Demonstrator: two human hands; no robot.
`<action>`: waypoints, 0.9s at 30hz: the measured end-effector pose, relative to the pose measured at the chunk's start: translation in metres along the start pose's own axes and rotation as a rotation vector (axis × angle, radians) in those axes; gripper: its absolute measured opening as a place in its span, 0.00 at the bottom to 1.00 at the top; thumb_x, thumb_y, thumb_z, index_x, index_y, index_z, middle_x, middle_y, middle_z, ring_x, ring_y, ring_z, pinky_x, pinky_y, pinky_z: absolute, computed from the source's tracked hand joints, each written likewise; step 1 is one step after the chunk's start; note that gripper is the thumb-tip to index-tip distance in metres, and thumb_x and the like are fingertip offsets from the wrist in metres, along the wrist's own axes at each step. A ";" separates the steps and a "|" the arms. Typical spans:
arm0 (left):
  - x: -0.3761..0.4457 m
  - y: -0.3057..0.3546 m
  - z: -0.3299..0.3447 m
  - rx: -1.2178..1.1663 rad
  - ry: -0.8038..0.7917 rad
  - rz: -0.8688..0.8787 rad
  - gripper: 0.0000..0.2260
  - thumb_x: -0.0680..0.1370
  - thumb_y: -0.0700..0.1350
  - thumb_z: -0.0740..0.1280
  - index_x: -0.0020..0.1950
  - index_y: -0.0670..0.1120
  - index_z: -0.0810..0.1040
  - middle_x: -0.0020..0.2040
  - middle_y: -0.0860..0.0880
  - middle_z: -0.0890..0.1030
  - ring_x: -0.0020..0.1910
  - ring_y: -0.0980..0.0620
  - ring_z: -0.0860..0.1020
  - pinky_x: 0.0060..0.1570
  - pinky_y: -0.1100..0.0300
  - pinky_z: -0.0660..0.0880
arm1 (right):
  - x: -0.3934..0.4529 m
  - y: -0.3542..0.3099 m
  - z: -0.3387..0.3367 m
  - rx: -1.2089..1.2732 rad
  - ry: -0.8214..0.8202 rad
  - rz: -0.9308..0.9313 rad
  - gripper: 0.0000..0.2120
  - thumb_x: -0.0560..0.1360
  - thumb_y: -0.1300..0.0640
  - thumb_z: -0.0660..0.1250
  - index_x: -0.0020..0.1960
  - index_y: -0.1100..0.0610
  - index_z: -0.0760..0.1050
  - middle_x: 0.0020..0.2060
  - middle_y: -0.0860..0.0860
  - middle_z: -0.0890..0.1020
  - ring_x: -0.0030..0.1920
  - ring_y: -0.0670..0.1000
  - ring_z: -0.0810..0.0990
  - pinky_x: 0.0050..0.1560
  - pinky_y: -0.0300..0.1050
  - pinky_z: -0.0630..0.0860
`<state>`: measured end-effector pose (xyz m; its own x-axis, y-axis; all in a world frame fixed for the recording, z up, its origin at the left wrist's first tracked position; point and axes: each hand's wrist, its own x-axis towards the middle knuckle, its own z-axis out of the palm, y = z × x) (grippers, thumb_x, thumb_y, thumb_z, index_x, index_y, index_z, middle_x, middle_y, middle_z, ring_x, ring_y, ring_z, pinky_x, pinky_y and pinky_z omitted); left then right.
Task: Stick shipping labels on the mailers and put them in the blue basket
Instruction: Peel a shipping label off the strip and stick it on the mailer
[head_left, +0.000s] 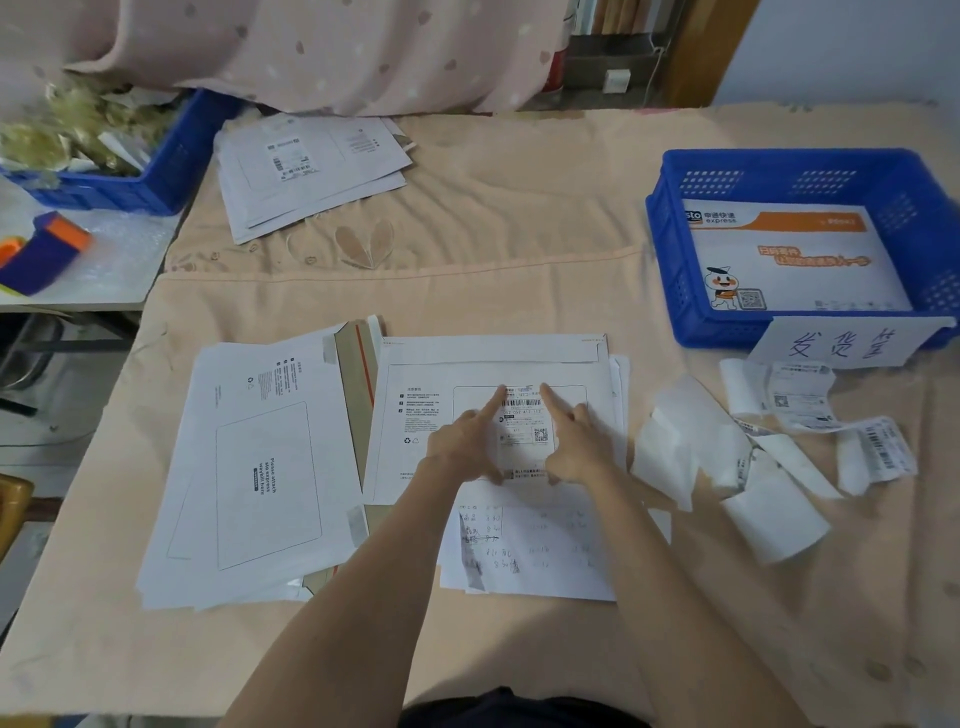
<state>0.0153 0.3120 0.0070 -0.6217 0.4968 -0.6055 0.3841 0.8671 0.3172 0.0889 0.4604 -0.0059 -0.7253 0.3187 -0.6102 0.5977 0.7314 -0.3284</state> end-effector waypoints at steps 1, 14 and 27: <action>0.000 0.000 0.001 0.000 -0.003 0.003 0.56 0.66 0.50 0.78 0.76 0.62 0.37 0.64 0.48 0.71 0.52 0.45 0.79 0.48 0.51 0.76 | 0.001 0.001 -0.001 0.031 0.000 -0.008 0.53 0.68 0.66 0.70 0.77 0.37 0.41 0.69 0.52 0.61 0.66 0.52 0.71 0.64 0.53 0.70; 0.008 0.059 -0.009 -0.396 0.261 0.035 0.19 0.76 0.45 0.66 0.67 0.46 0.71 0.59 0.49 0.78 0.56 0.49 0.77 0.56 0.57 0.72 | -0.005 0.016 -0.005 0.395 0.551 0.338 0.20 0.73 0.63 0.63 0.65 0.61 0.69 0.64 0.58 0.70 0.64 0.59 0.68 0.60 0.52 0.69; -0.001 0.102 -0.024 -0.485 0.084 -0.087 0.23 0.81 0.58 0.53 0.66 0.43 0.68 0.61 0.39 0.76 0.62 0.39 0.72 0.58 0.52 0.67 | -0.013 -0.007 -0.038 1.456 0.428 0.191 0.29 0.82 0.47 0.51 0.33 0.59 0.81 0.31 0.56 0.82 0.38 0.55 0.79 0.44 0.46 0.76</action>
<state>0.0381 0.4005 0.0574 -0.6975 0.4062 -0.5904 -0.0207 0.8120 0.5832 0.0812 0.4737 0.0315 -0.4893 0.6679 -0.5608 0.3112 -0.4670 -0.8277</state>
